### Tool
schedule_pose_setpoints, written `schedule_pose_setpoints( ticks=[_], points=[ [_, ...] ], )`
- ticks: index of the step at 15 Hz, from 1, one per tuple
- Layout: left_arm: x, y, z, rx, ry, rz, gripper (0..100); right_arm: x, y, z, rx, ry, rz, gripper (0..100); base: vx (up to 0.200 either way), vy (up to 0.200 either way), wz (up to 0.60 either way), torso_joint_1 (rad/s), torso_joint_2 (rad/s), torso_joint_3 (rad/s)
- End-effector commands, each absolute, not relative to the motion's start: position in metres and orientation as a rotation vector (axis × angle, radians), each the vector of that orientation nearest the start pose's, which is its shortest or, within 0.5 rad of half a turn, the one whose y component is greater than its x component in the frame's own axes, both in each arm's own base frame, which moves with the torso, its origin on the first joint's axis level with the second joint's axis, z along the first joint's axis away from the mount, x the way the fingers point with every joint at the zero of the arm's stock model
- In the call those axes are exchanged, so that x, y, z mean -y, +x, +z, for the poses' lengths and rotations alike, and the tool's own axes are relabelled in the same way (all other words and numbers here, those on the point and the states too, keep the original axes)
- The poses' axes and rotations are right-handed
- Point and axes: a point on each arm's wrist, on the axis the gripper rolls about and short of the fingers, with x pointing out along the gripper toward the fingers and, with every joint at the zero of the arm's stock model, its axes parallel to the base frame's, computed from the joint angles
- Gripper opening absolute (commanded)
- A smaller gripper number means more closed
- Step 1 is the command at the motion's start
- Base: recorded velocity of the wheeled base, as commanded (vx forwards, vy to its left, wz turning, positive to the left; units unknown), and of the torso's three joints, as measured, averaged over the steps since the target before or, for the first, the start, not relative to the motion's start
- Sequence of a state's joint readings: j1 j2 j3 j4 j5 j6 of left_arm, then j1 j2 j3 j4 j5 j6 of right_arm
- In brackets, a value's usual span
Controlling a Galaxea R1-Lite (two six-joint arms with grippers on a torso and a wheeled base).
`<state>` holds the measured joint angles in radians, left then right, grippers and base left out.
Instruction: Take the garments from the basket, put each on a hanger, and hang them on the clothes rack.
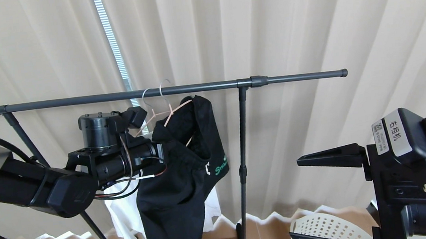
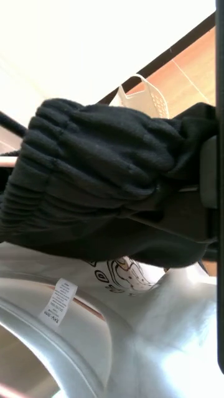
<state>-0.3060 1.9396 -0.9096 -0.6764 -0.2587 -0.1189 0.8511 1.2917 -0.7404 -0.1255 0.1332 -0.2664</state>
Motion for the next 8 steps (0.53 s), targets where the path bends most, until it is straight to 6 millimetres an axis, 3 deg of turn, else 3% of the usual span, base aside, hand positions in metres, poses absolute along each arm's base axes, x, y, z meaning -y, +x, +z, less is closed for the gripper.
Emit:
schedule_pose_setpoints(
  ticks=[1, 8],
  points=[
    [0.118, 0.351, 0.124, -0.406, -0.11, -0.536, 0, -0.152, 0.129, 0.219, -0.286, -0.398, 1.023, 100, 0.0, 0.0, 0.0, 0.0, 0.0, 0.0],
    [0.124, 0.377, 0.113, -0.396, -0.107, -0.479, 0, -0.152, 0.129, 0.218, -0.286, -0.398, 1.023, 100, 0.0, 0.0, 0.0, 0.0, 0.0, 0.0]
  ],
)
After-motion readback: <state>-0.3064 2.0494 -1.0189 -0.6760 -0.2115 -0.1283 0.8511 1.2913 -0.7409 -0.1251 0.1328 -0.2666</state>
